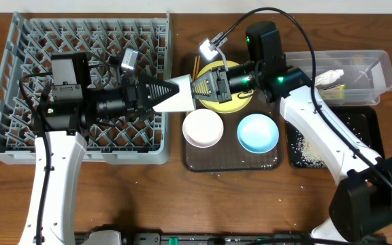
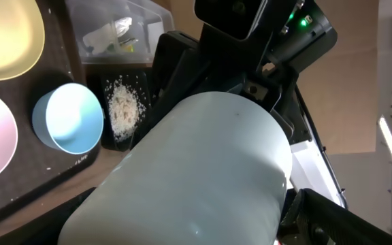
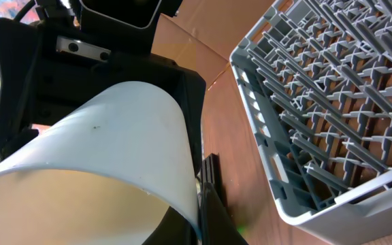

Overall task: Sort waste into correct bins and load items into the dishwasher
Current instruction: 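Hand the cup from the right gripper to the left gripper above the plate, then carry the cup with the left gripper into the dish rack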

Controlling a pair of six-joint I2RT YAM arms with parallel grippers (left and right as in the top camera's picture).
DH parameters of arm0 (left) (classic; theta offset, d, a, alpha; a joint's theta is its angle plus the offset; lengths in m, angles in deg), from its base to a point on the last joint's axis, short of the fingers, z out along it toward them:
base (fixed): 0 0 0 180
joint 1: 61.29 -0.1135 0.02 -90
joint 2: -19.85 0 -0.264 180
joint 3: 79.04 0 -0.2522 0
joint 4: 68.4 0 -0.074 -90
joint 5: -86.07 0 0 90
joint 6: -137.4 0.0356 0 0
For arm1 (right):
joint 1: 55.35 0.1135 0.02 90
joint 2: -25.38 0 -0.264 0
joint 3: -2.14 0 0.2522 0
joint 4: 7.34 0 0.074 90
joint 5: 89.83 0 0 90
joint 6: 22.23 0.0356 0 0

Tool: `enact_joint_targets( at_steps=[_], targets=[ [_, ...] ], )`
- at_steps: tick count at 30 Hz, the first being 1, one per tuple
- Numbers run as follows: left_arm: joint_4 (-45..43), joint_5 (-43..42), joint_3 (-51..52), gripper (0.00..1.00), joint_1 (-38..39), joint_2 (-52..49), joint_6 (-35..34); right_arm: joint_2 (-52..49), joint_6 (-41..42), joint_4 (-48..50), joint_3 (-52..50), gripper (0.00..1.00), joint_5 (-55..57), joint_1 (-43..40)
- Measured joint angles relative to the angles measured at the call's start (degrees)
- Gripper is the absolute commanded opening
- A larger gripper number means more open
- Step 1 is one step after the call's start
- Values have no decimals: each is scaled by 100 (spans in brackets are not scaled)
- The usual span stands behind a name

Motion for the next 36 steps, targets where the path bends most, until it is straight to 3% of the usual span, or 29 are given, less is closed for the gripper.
enact_joint_targets(
  at_steps=[6,7,9,13,18,26,28,31,32,36],
  targets=[
    [-11,0,0,85,0,0,-31,0,-37,2,0,1,0,0],
    [-11,2,0,80,0,0,-35,0,-39,9,0,2,0,0],
    [-9,24,0,68,0,-4,-48,0,-28,17,0,15,-2,0],
    [-28,11,-2,51,2,-11,-68,-20,-85,7,0,21,72,0],
    [-33,0,-2,42,0,-11,-46,-20,-85,22,0,26,114,0],
    [-55,140,-2,39,0,-11,-46,-20,-81,61,0,58,136,-4],
    [-120,188,-2,39,0,-11,-48,-20,-55,46,0,78,140,-31],
    [-238,243,-7,39,0,-11,-46,-20,-81,31,-2,88,138,-188],
    [-240,315,-7,39,0,-11,-48,-20,-94,17,-2,98,138,-275],
    [-240,796,-7,39,0,-11,-46,-20,-221,-380,2,99,214,-772]
  ],
)
